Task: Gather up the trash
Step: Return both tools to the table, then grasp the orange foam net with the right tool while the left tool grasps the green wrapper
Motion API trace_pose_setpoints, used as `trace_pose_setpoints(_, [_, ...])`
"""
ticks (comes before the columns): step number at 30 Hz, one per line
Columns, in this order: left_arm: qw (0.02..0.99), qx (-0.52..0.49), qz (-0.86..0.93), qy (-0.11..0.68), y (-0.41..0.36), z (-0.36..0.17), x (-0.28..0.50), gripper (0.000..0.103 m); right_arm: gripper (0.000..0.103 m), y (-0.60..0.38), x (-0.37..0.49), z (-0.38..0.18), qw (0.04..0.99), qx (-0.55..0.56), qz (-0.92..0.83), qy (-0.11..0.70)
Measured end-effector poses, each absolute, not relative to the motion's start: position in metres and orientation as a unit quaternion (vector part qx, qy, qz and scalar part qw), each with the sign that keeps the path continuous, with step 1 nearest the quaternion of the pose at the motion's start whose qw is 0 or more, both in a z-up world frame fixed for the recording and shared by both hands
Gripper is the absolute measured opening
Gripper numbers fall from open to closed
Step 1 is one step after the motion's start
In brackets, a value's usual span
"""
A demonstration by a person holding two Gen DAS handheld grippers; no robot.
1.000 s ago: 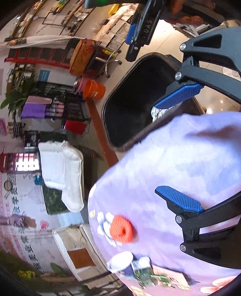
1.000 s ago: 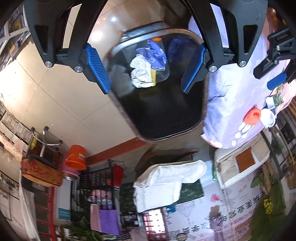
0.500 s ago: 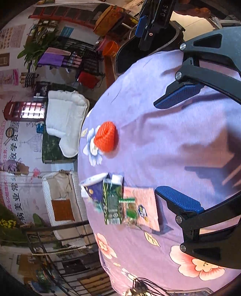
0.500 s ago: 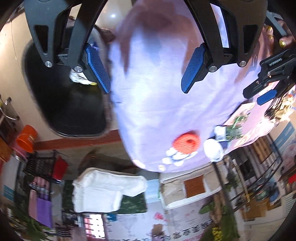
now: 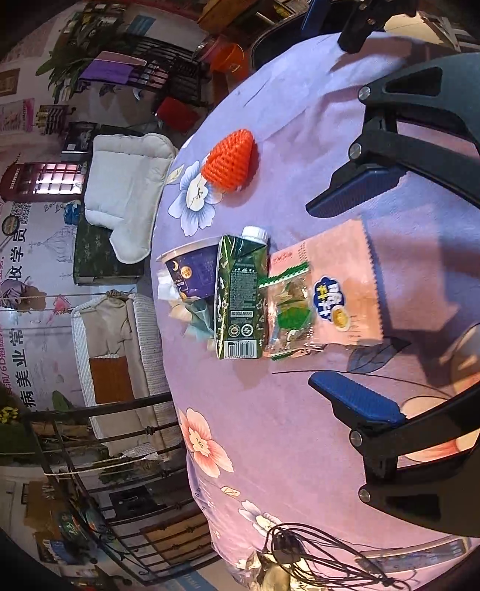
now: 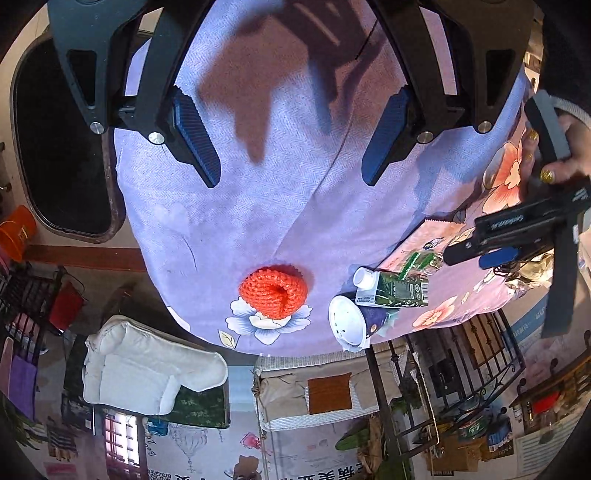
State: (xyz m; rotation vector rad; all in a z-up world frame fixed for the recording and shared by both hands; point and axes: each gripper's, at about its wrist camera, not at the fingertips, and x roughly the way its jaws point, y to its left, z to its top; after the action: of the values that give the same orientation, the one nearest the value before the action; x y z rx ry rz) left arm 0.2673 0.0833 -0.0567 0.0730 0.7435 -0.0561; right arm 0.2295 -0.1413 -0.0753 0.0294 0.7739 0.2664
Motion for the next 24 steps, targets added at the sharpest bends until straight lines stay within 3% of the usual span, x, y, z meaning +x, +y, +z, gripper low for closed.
trace_pose_setpoints(7, [0.905, 0.048, -0.016, 0.423, 0.082, -0.081, 0.329, 0.082, 0.079, -0.142, 0.240, -0.079, 0.915, 0.013, 0.118, 0.386])
trace_pose_setpoints(9, [0.901, 0.042, -0.011, 0.432, 0.088, -0.087, 0.333, 0.071, 0.079, -0.140, 0.245, -0.080, 0.913, 0.010, 0.118, 0.390])
trace_pose_setpoints(17, [0.910, -0.022, -0.004, 0.414, 0.121, -0.081, 0.314, 0.053, 0.078, -0.120, 0.279, -0.080, 0.907, -0.011, 0.142, 0.397])
trace_pose_setpoints(24, [0.916, -0.054, 0.000, 0.399, 0.139, -0.077, 0.299, 0.028, 0.078, -0.096, 0.334, -0.085, 0.898, -0.050, 0.147, 0.412])
